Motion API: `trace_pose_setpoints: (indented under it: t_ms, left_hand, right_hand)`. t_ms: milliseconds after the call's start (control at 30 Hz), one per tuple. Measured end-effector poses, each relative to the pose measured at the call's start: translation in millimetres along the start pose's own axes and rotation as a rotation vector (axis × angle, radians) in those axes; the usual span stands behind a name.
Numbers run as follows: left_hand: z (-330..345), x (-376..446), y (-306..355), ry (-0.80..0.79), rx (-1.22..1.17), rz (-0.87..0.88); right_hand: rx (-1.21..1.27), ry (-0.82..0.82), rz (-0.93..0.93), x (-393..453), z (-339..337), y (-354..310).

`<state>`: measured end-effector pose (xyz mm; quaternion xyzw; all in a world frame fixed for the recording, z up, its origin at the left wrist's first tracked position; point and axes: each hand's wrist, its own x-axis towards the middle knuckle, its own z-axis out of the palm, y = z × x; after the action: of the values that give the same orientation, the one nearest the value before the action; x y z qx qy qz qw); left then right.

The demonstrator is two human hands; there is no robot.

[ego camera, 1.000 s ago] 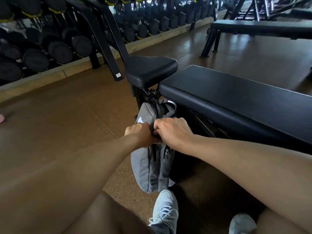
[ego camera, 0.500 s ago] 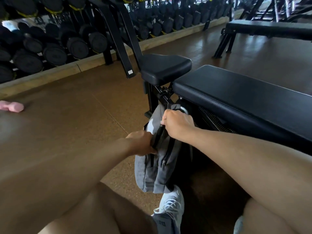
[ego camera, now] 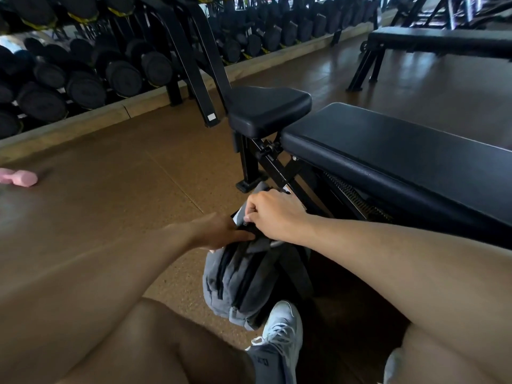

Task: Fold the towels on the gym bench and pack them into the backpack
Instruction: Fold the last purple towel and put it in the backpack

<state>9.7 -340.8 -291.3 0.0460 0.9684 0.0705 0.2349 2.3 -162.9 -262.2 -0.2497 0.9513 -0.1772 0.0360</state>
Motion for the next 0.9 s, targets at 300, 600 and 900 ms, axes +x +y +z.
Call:
trace_pose_setpoints:
  t_ms: [300,600,900]
  left_hand:
    - [-3.5,-21.3,13.3,-0.446,0.196,-0.085]
    - [-23.9,-15.4,38.2,0.097,0.127,0.029]
    - [-35.9,-20.7,39.9,0.027,-0.112,0.196]
  right_hand:
    - [0.324,-0.028,0.396,31.3,-7.5,67.8]
    - [0.583,-0.148,0.219,18.9,-18.5,56.6]
    - [0.353,-0.144,0.510,36.4,-0.2,82.8]
